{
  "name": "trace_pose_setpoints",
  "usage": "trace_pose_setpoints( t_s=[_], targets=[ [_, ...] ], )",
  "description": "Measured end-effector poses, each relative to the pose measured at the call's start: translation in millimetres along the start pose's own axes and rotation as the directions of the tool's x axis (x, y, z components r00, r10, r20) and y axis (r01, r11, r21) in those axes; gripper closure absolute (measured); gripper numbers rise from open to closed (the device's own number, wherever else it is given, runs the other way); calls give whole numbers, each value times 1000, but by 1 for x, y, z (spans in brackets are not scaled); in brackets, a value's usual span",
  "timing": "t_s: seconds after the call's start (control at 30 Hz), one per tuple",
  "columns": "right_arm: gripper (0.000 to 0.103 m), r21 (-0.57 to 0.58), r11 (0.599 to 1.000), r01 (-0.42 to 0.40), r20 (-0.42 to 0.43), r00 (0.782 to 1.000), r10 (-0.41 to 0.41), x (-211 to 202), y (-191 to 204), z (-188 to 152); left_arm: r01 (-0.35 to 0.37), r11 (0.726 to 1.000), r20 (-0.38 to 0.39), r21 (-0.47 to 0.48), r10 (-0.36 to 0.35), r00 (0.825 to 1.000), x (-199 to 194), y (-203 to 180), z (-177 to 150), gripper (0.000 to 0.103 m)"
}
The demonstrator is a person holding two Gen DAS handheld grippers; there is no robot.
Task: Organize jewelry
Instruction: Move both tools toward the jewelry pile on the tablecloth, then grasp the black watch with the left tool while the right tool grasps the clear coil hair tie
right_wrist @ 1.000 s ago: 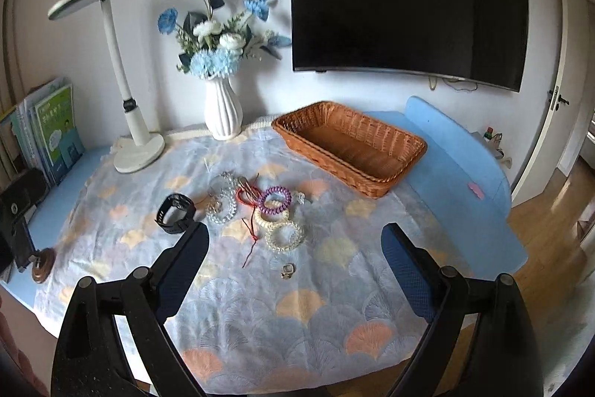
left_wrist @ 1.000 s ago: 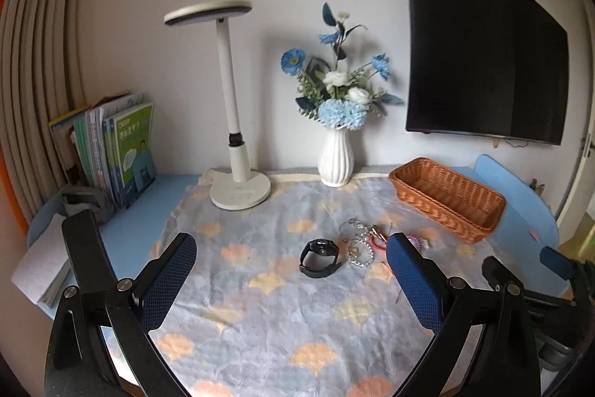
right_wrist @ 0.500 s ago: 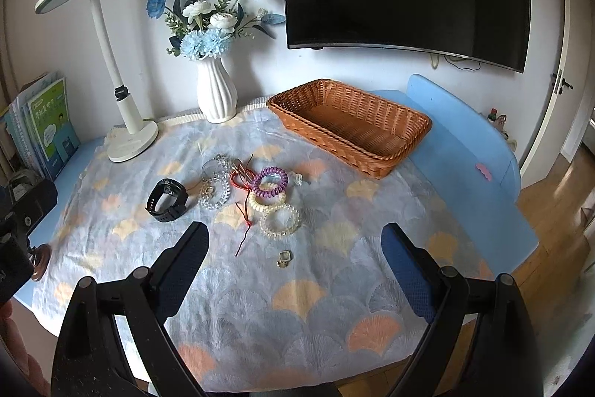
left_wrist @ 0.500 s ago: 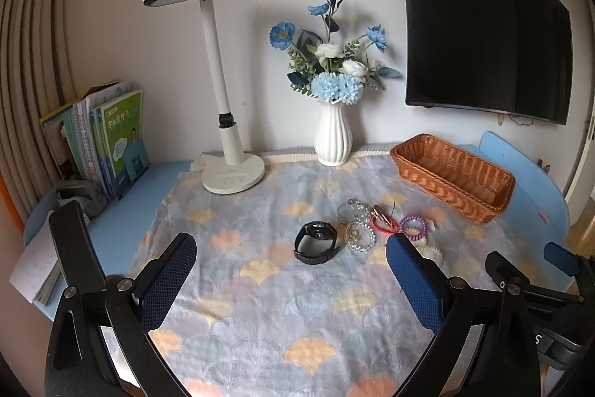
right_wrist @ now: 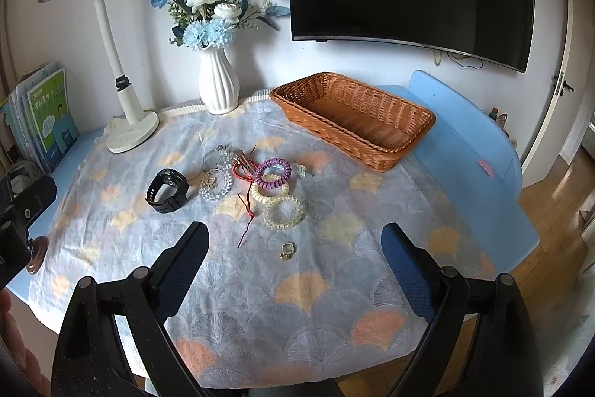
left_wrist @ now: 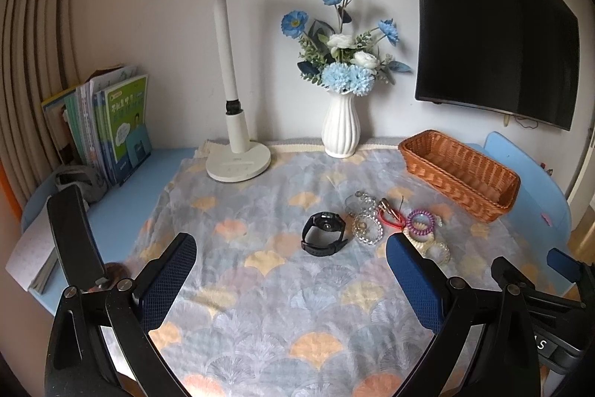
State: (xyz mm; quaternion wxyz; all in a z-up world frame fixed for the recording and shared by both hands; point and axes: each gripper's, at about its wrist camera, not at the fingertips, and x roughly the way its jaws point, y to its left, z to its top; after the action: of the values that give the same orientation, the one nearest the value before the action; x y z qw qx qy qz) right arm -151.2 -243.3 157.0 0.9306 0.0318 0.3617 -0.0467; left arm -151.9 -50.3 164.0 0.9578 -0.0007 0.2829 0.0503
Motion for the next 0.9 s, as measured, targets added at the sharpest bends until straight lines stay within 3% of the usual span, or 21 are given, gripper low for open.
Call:
trace_pose_setpoints(
  t_s=[0.37,0.5,0.6,0.7,0.77,0.83,0.9],
  targets=[
    [8,0,1000,1,-36,999,-1,20,-1,-1,16,1000,-47,-16,-17,999,25,13,-5,1],
    [8,-6,1000,0,-23,1000,0,31,-11,1,33,999,-79,-9,-34,996,49,39,-5,1],
    [8,-7,999,-49,-40,998,48,47,-19,5,81,997,-130,0,-80,988,76,56,-4,2],
    [14,-18,994,-112,-89,990,110,72,-21,10,175,984,-211,30,-165,964,113,62,-1,11],
    [19,-5,985,-171,-127,978,168,89,-25,12,262,964,-285,38,-240,928,140,60,1,16],
    [42,16,981,-192,-152,969,192,105,-31,14,320,947,-360,22,-291,886,168,54,1,33],
    [47,31,980,-197,-181,963,199,123,-37,16,360,933,-413,-11,-332,848,192,49,0,40]
  ],
)
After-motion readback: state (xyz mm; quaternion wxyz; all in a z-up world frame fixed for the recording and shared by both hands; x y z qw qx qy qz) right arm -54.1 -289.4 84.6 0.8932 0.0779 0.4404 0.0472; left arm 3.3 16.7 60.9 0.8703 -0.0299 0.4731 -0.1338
